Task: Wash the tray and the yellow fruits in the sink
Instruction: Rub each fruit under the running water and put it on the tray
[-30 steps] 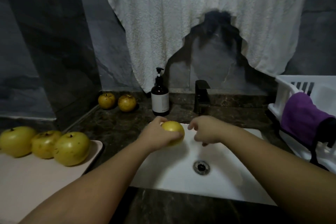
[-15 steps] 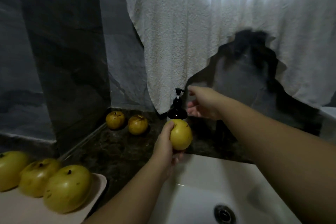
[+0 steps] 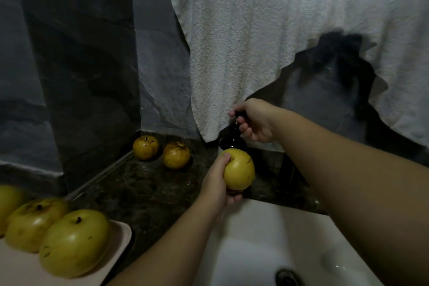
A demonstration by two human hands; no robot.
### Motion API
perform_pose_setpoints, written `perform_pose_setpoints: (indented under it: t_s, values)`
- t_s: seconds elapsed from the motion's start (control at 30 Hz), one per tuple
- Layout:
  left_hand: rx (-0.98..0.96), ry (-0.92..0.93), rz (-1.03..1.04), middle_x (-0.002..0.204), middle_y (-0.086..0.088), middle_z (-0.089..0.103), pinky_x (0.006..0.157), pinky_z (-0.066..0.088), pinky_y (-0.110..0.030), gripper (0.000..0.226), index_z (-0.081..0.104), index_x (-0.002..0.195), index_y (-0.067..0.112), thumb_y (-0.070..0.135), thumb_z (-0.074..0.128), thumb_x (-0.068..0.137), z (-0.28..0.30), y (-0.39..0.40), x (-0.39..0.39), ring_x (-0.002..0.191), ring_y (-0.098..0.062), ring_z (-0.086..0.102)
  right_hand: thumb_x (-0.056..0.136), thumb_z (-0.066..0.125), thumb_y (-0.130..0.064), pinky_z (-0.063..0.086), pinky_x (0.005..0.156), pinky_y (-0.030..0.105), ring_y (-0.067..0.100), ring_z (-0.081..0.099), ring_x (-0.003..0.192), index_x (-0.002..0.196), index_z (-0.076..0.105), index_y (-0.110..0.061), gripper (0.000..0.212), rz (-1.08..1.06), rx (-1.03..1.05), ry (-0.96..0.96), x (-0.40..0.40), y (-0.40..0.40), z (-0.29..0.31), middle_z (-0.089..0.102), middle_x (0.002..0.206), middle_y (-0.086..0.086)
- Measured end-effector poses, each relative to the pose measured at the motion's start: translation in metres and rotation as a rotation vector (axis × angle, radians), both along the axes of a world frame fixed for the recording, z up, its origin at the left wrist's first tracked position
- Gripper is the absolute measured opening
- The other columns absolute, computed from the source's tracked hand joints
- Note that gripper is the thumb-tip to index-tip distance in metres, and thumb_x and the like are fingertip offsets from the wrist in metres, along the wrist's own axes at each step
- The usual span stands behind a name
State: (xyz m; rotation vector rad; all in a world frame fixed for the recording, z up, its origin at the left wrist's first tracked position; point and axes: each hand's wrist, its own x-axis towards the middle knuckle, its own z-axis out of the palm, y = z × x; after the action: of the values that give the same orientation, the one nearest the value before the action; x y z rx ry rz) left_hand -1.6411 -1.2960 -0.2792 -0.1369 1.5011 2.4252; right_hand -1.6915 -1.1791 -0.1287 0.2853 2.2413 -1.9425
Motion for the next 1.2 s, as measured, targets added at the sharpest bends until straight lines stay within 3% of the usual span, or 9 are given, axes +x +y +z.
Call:
perform_pose_setpoints:
  t_s: [0.2, 0.37, 0.5, 0.77, 0.93, 1.07, 1.2]
  values:
    - [0.044, 0.015, 0.004, 0.109, -0.013, 0.073, 0.050, 0.053, -0.027, 0.036, 0.065, 0.116, 0.031, 0.056, 0.064, 0.089, -0.003, 0.000, -0.001, 0.065, -0.022, 0.073, 0.108, 0.036, -0.024, 0.017, 0.029, 0.015, 0.003, 0.026, 0.032, 0.085, 0.049, -0.020, 0.027, 0.010, -0.173, 0.017, 0.005, 0.005, -0.008, 0.032, 0.046, -0.010]
    - [0.051, 0.022, 0.017, 0.109, -0.013, 0.072, 0.050, 0.054, -0.028, 0.029, 0.064, 0.110, 0.033, 0.055, 0.065, 0.090, -0.004, 0.000, -0.002, 0.077, -0.027, 0.073, 0.108, 0.036, -0.023, 0.017, 0.029, 0.015, 0.003, 0.025, 0.031, 0.088, 0.051, -0.021, 0.025, -0.005, -0.263, 0.020, 0.007, 0.004, -0.021, 0.030, 0.045, -0.010]
    - [0.049, 0.016, 0.008, 0.120, -0.016, 0.068, 0.052, 0.054, -0.030, 0.031, 0.062, 0.114, 0.032, 0.054, 0.064, 0.092, -0.003, 0.000, 0.000, 0.086, -0.030, 0.071, 0.108, 0.034, -0.021, 0.018, 0.029, 0.016, 0.003, 0.025, 0.031, 0.085, 0.050, -0.019, 0.028, -0.009, -0.270, 0.015, 0.008, 0.004, -0.013, 0.030, 0.044, -0.010]
    - [0.051, 0.006, -0.013, 0.123, -0.016, 0.067, 0.055, 0.055, -0.031, 0.031, 0.061, 0.115, 0.033, 0.054, 0.064, 0.092, -0.004, 0.000, 0.001, 0.090, -0.031, 0.072, 0.108, 0.035, -0.022, 0.018, 0.028, 0.015, 0.004, 0.026, 0.030, 0.080, 0.049, -0.019, 0.032, -0.027, -0.320, 0.017, 0.007, -0.004, -0.009, 0.031, 0.045, -0.011]
    - [0.052, -0.003, -0.013, 0.125, -0.017, 0.067, 0.053, 0.056, -0.031, 0.044, 0.061, 0.127, 0.032, 0.055, 0.066, 0.091, -0.003, 0.000, 0.004, 0.095, -0.032, 0.072, 0.108, 0.034, -0.022, 0.016, 0.029, 0.014, 0.003, 0.027, 0.029, 0.077, 0.047, -0.021, 0.034, -0.034, -0.311, 0.011, 0.007, -0.012, -0.013, 0.031, 0.042, -0.011]
    - [0.109, -0.017, 0.000, 0.128, -0.018, 0.067, 0.056, 0.056, -0.032, 0.046, 0.061, 0.129, 0.031, 0.055, 0.066, 0.090, 0.004, 0.001, 0.007, 0.099, -0.033, 0.071, 0.107, 0.040, -0.036, 0.031, 0.033, 0.015, 0.006, 0.044, 0.037, 0.086, 0.051, -0.016, 0.032, -0.039, -0.485, 0.047, 0.006, -0.018, -0.010, 0.048, 0.054, -0.003]
    - [0.246, -0.028, 0.009, 0.133, -0.016, 0.064, 0.071, 0.055, -0.039, 0.048, 0.058, 0.135, 0.028, 0.050, 0.064, 0.093, 0.009, 0.003, 0.007, 0.107, -0.034, 0.067, 0.106, 0.043, -0.049, 0.057, 0.049, 0.028, 0.026, 0.071, 0.057, 0.129, 0.047, 0.002, 0.056, -0.100, -0.774, 0.107, 0.021, -0.010, -0.021, 0.066, 0.091, 0.018]
